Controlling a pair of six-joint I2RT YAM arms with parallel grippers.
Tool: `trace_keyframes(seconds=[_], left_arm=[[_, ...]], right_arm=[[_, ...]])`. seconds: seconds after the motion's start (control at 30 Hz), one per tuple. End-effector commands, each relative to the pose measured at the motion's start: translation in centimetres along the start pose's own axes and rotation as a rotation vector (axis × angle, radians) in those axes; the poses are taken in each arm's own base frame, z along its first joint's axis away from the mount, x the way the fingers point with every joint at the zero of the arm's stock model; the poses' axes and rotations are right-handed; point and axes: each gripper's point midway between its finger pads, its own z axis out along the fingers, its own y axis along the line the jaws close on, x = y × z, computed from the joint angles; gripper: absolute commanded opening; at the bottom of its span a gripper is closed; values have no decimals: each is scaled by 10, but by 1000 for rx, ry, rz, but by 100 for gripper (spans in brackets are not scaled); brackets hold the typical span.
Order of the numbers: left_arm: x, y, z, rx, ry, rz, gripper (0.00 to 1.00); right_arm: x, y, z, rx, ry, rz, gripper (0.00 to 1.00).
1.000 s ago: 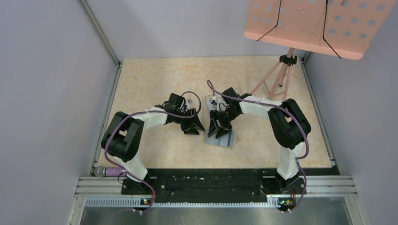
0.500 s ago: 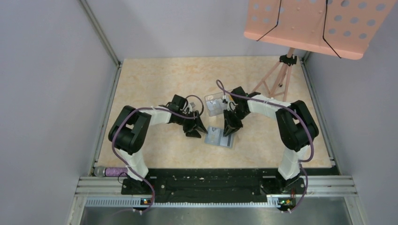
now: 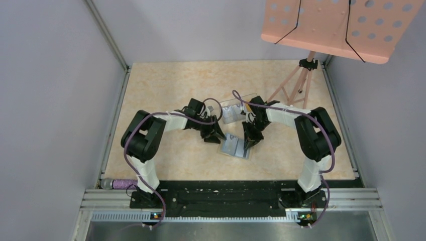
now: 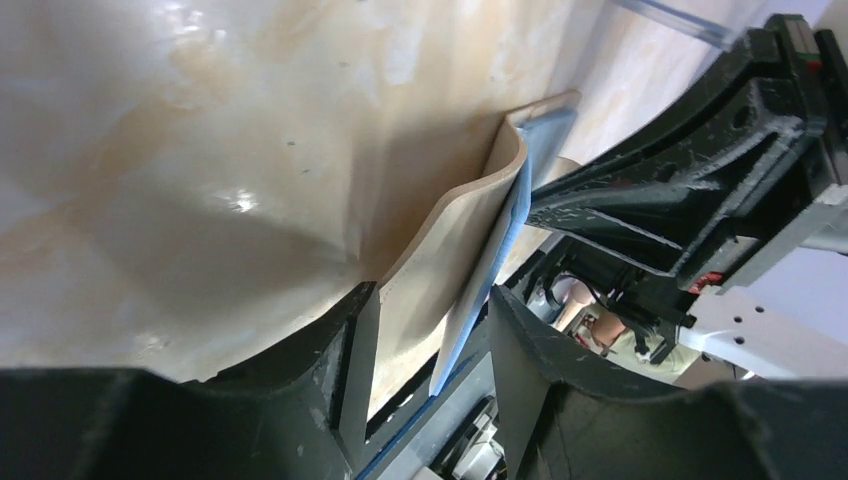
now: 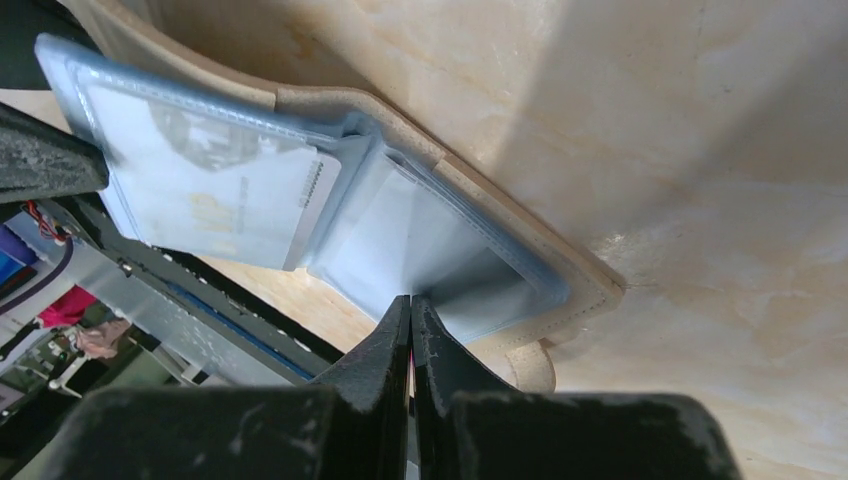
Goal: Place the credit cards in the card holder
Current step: Close the card holder at the center of the board.
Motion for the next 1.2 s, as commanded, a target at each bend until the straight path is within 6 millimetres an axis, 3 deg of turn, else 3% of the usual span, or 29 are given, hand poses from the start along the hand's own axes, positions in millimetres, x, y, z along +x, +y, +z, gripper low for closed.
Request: trace_keyframes(seconds=[0.0, 0.37, 0.53, 0.83, 1.17], left_arm=[[6, -53, -10, 173, 22, 110, 47], [22, -71, -15, 188, 48, 163, 44], [33, -91, -2, 256, 127, 189, 47], [47, -118, 28, 333, 216, 219, 47], [52, -119, 50, 327, 281, 217, 52]], right_arm=[[8, -23, 14, 82, 31, -19, 0], [5, -17, 10, 63, 25, -23, 0], [0, -12, 2, 59, 7, -25, 0], [-11, -11, -33, 145, -77, -4, 3], [-15, -23, -76, 150, -174, 61, 15]])
